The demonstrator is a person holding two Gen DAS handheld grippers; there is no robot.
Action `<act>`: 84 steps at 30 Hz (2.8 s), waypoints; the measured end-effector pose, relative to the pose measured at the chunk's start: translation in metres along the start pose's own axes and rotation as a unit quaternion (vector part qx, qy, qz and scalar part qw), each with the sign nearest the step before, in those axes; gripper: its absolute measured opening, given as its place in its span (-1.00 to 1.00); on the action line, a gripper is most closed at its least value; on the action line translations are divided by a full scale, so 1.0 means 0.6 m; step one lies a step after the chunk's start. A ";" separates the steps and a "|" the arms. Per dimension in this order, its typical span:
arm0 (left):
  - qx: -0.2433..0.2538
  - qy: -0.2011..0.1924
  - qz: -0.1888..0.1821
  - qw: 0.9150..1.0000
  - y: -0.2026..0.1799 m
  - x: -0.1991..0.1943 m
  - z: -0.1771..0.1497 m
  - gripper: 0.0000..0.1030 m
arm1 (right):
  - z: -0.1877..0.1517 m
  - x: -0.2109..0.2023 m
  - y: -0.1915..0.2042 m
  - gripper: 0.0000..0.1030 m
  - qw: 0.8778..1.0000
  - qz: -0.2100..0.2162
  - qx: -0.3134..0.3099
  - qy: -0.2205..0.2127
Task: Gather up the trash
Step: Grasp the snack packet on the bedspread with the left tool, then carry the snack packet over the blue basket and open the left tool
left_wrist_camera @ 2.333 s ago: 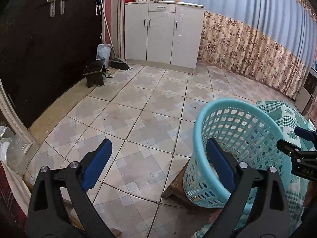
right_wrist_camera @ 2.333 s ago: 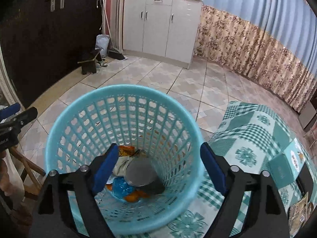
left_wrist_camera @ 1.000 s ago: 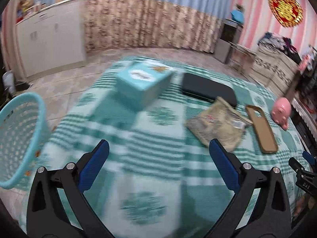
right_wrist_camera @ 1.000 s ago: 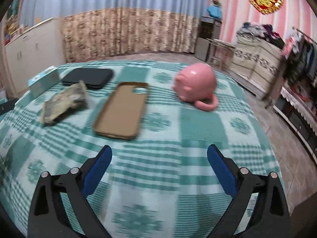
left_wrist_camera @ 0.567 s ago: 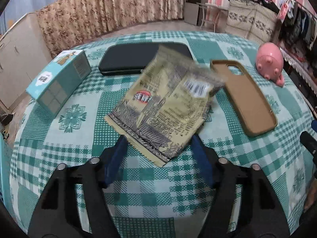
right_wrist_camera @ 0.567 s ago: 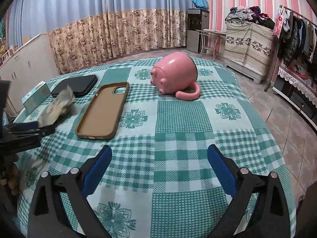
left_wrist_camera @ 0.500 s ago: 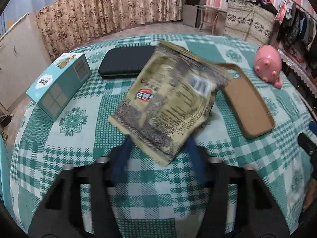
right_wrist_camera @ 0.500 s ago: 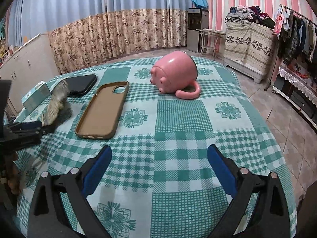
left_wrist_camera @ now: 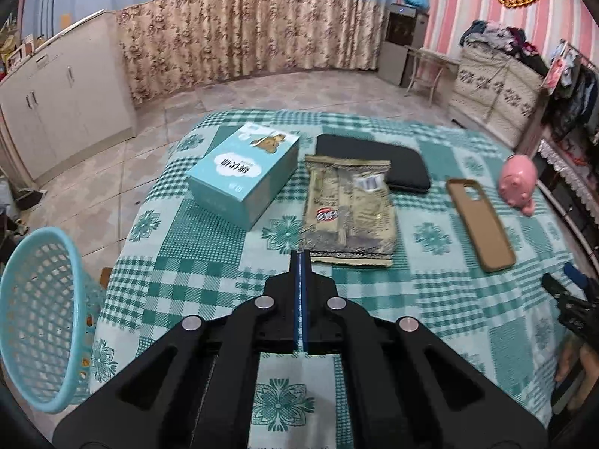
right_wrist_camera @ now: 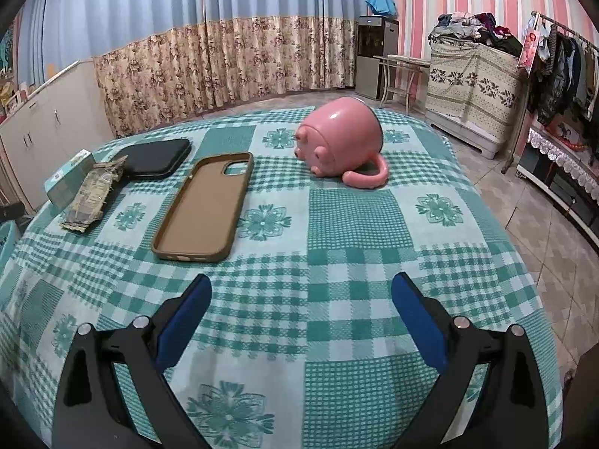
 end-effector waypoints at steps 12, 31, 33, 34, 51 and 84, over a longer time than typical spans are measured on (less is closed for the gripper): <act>0.075 0.004 0.072 0.995 -0.122 0.133 0.016 0.66 | -0.021 -0.009 -0.047 0.84 0.998 -0.040 0.041 0.020; 0.030 0.042 0.029 0.998 -0.078 0.106 -0.023 -0.59 | -0.044 -0.011 -0.046 0.84 0.997 0.001 0.064 0.035; 0.026 0.032 0.017 0.999 -0.071 0.077 -0.034 -0.59 | -0.047 -0.010 -0.039 0.84 0.998 0.001 0.059 0.037; 0.025 0.022 0.009 0.999 -0.062 0.054 -0.042 -0.59 | -0.047 -0.009 -0.033 0.84 0.998 0.002 0.055 0.039; -0.092 -0.029 0.172 0.980 0.394 -0.159 -0.121 -0.57 | 0.001 -0.087 0.292 0.84 0.993 0.084 -0.080 -0.010; -0.107 -0.131 0.179 0.969 0.335 -0.314 -0.185 0.90 | -0.004 -0.257 0.550 0.91 0.972 0.169 -0.142 -0.081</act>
Point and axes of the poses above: each gripper's, at about its wrist camera, not at the fingertips, and x roughly the way its jaws point, y to its left, z to its top, the point moved 8 cm from there along x, roughly the way its jaws point, and after that the axes turned 7 degrees about -z, right-handed, at the moved point
